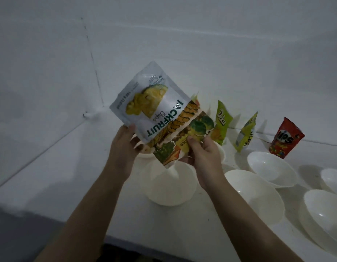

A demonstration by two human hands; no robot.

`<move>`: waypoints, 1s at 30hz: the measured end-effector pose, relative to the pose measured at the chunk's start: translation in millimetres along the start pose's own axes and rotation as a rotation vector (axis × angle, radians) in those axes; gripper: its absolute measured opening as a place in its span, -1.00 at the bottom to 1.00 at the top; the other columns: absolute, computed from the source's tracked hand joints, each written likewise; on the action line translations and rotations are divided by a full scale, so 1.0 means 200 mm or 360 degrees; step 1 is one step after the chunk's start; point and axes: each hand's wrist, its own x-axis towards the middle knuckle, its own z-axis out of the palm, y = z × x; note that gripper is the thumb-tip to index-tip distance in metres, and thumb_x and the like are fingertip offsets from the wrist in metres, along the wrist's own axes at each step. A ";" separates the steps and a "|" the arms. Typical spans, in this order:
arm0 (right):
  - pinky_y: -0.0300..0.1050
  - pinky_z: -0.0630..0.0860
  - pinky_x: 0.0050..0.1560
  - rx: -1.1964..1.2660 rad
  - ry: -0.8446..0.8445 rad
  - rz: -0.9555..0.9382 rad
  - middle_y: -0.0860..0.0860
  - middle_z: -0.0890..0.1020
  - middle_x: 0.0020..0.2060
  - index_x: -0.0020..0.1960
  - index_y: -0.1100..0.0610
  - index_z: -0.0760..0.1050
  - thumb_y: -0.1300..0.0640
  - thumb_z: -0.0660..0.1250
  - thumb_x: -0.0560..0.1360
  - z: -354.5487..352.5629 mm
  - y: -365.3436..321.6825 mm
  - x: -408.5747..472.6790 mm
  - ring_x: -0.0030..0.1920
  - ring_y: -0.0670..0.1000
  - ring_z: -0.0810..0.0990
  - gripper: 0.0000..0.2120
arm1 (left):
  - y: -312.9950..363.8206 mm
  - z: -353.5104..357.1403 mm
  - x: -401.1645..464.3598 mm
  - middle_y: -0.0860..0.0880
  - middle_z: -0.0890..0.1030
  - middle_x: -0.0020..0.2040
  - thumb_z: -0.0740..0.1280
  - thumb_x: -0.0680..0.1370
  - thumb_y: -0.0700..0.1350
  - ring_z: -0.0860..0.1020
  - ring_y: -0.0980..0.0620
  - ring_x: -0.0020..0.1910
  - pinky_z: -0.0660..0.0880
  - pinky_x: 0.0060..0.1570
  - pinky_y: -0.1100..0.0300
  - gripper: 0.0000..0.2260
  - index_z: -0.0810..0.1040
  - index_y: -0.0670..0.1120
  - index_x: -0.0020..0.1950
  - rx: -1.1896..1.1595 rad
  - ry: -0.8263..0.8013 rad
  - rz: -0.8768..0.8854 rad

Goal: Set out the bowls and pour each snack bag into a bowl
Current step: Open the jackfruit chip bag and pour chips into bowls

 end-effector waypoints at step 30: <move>-0.11 0.65 -0.32 -0.0973 -0.1669 0.1030 0.17 0.67 -0.04 -0.01 0.11 0.50 0.29 0.15 0.64 0.85 1.48 -1.08 -0.17 0.10 0.70 -0.81 | -0.50 -1.48 -1.82 0.00 0.61 0.13 0.13 0.66 -0.16 0.57 0.03 0.08 0.49 -0.02 0.12 -0.79 0.52 -0.03 0.21 0.0115 0.2387 -0.0183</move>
